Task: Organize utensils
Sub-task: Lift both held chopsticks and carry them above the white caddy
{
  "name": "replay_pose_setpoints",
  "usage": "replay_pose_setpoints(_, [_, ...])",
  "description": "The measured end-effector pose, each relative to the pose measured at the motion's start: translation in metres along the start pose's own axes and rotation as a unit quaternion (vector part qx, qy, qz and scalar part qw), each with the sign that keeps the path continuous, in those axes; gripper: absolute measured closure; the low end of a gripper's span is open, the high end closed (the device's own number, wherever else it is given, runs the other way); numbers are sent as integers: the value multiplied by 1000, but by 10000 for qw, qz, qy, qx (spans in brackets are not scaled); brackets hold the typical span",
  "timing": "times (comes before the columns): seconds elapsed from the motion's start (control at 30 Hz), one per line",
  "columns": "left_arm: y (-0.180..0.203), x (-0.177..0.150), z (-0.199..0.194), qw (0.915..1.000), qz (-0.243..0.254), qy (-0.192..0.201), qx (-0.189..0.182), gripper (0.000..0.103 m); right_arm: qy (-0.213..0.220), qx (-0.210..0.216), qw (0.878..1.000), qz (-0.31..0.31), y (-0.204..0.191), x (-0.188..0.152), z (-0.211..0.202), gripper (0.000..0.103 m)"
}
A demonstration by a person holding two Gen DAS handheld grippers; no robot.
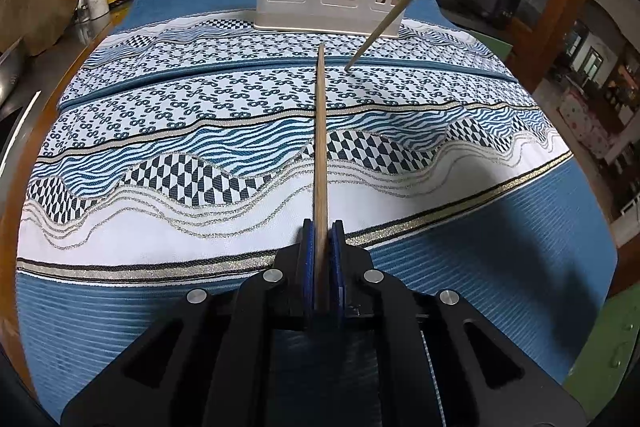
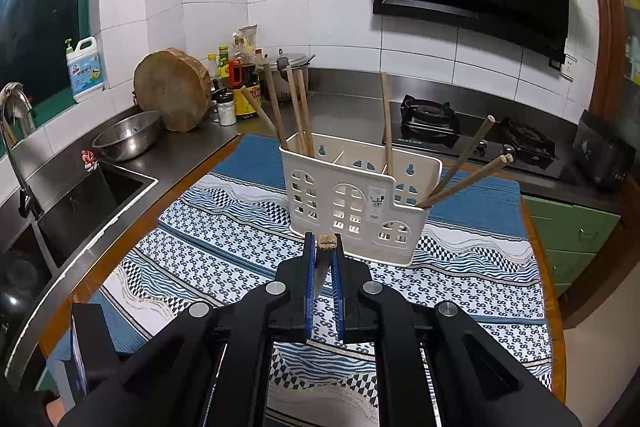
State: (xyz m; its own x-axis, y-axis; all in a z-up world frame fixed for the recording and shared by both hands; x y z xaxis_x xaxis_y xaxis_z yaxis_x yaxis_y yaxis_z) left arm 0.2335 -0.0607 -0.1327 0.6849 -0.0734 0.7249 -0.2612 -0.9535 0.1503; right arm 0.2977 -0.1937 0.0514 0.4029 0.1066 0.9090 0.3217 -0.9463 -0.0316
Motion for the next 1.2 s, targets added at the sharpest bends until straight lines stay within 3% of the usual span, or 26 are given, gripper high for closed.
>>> replay_pose_setpoints(0.33, [1,9,3,9991,169,-390,-34,97,-28,63,9998,-161,-11,3,-1,96])
replay_pose_setpoints(0.53, [-11,41,-32,9980,-328,280,-470,97,82,46,9998,-202,-10,11,-10,96])
replay_pose_setpoints(0.73, [-15,84,-54,9921,-510,799,-823,97,116,27,9998,-187,-6,19,-14,96])
replay_pose_setpoints(1.0, [-16,129,-56,9873,-301,1324,-821,97,112,53,9997,-201,0,28,-16,96])
replay_pose_setpoints(1.2, [-10,147,-44,9867,-234,1363,-854,97,168,44,9996,-201,7,44,-18,96])
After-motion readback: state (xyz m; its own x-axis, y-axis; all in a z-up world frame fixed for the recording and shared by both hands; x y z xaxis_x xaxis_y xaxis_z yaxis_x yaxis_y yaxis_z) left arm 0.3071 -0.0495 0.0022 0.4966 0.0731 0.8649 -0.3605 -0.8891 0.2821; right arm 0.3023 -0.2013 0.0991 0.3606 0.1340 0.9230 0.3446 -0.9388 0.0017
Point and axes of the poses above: each gripper's, at about its wrist camera, not at the fingertips, and z roughly the way its jaws point, y to its right, x to its top, the point moved 4 cm from there along z, roughly the way its jaws point, and after that the axes turned 12 degrees about y, right-handed, at the moved point
